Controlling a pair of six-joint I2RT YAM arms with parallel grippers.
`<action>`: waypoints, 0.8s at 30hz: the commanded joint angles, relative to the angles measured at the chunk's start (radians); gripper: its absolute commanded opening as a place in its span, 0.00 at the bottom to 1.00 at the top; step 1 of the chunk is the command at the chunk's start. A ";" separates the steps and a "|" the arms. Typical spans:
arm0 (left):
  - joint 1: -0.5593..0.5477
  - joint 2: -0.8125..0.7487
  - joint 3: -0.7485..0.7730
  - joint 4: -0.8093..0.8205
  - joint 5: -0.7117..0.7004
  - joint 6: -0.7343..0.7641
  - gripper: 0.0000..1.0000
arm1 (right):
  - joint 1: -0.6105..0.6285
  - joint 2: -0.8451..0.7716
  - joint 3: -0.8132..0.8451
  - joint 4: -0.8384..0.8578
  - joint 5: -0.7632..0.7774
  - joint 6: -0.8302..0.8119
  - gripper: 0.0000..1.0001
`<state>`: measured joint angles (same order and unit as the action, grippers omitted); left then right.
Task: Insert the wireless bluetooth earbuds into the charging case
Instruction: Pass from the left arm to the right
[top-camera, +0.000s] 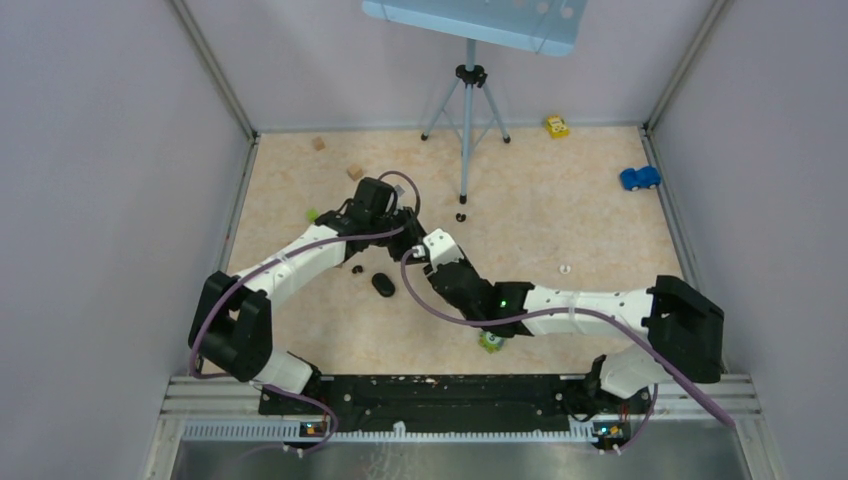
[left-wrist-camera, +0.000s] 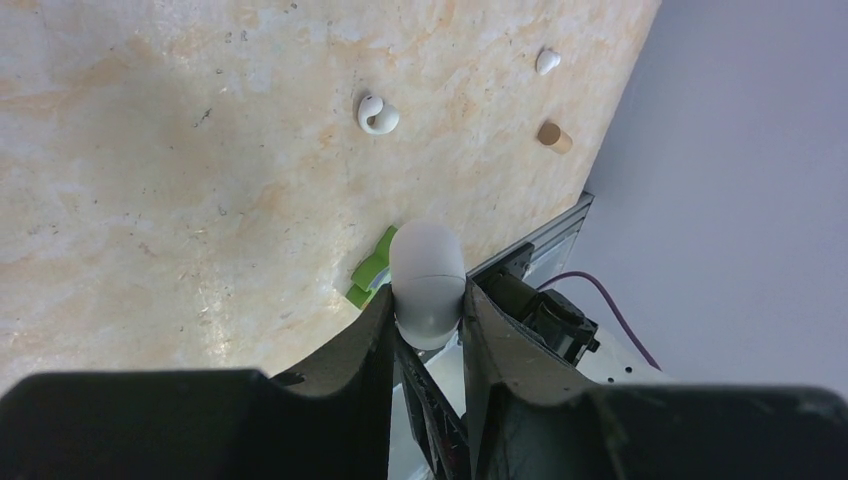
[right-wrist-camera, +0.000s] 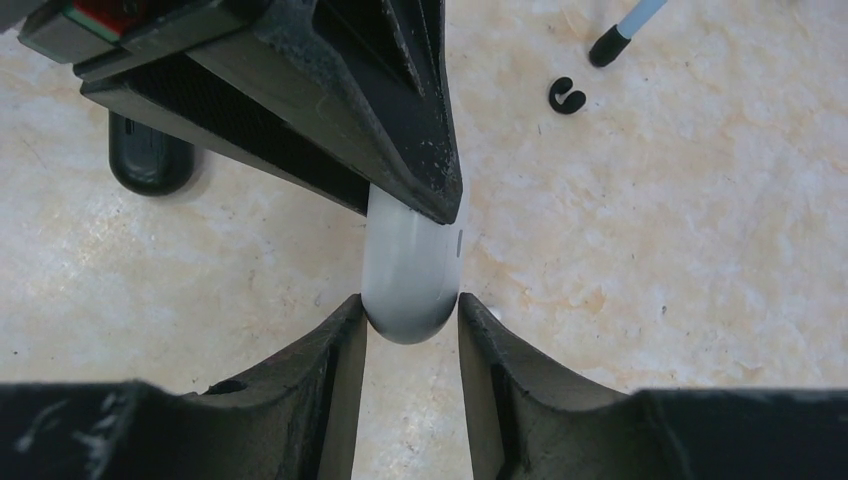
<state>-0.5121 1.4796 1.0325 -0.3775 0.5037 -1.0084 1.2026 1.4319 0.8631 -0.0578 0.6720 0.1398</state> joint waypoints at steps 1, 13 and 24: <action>0.004 -0.030 0.040 -0.010 -0.007 -0.003 0.00 | 0.013 0.026 0.065 0.078 0.038 -0.015 0.37; 0.003 -0.031 0.032 0.022 0.018 -0.010 0.02 | 0.016 0.033 0.078 0.112 0.065 -0.018 0.00; 0.011 -0.045 -0.003 0.106 0.048 -0.009 0.69 | 0.017 0.025 0.066 0.108 0.075 -0.014 0.00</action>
<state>-0.5049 1.4727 1.0264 -0.3206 0.5270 -1.0241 1.2083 1.4620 0.8860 0.0071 0.7261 0.1215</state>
